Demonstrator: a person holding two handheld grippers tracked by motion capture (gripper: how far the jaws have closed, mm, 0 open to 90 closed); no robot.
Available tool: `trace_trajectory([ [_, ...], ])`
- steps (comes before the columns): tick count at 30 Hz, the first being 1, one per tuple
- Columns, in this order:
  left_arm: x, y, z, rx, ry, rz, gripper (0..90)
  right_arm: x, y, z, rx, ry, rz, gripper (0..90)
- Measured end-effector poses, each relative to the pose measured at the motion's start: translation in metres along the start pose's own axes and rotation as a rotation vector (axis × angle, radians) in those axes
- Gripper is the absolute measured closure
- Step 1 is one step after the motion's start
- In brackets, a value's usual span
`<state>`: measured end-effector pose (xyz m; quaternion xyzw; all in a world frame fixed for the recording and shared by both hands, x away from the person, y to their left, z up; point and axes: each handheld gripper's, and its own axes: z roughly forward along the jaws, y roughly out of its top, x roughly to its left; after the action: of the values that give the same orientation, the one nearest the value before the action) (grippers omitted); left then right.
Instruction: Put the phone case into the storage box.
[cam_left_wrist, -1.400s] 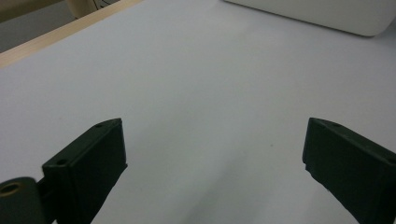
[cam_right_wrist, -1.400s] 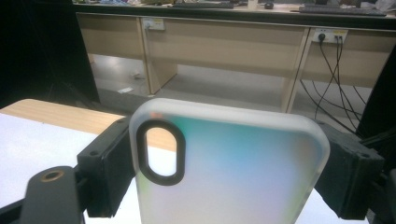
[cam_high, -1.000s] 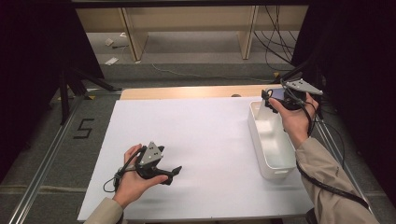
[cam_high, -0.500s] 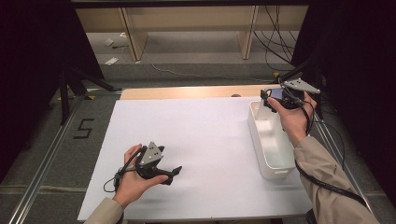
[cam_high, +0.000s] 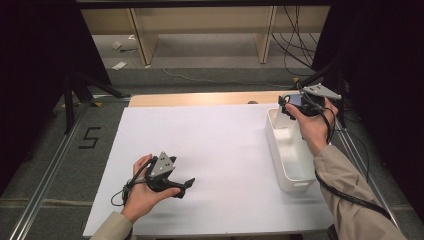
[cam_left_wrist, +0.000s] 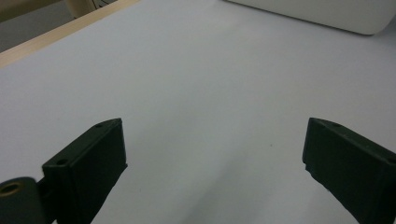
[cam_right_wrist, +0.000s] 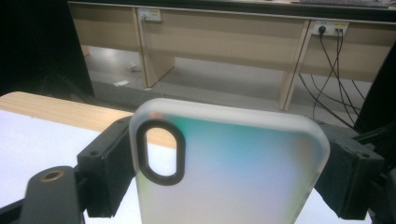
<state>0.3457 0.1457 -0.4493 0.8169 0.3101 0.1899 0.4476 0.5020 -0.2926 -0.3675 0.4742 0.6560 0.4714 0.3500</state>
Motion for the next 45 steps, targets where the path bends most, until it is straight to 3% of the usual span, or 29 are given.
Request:
trace_trajectory([
  [45, -0.001, 0.0, 0.0, 0.004, -0.002, 0.008, 5.2, -0.002, -0.004, 0.016, 0.033, -0.012, -0.016, 17.9],
])
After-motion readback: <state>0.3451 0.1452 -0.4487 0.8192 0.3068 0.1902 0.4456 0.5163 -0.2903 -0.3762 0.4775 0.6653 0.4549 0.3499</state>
